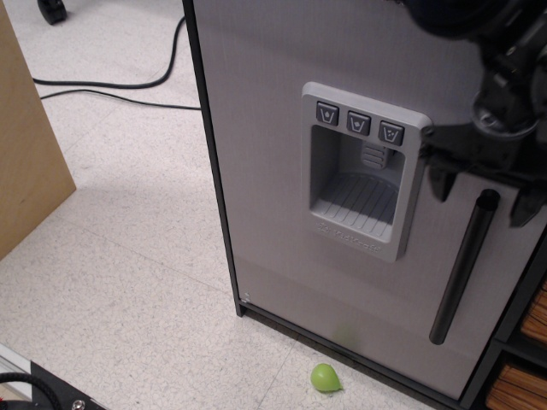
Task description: Close fridge
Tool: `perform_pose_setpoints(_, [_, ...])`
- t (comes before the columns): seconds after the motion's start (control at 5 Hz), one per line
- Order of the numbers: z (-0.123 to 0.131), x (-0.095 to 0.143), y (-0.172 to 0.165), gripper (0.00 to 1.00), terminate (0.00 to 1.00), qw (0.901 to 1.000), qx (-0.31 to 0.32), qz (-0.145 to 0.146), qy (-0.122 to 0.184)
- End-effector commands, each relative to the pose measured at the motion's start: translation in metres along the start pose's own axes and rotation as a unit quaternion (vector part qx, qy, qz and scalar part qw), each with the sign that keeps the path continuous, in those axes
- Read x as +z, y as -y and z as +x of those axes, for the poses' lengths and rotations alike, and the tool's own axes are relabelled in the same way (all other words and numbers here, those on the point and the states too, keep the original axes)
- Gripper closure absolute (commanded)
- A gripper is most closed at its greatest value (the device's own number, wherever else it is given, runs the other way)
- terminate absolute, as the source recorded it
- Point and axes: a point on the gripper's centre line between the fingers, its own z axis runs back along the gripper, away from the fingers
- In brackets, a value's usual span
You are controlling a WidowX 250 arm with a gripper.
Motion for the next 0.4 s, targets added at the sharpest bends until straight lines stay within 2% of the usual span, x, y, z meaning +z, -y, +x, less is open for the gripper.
perform_pose_setpoints(0.0, [0.0014,0.0426,0.0004,0.0,0.0,0.9999,-0.008,-0.008,0.011])
perform_pose_setpoints(0.2, [0.0014,0.0426,0.0004,0.0,1.0,0.9999,-0.008,-0.008,0.011])
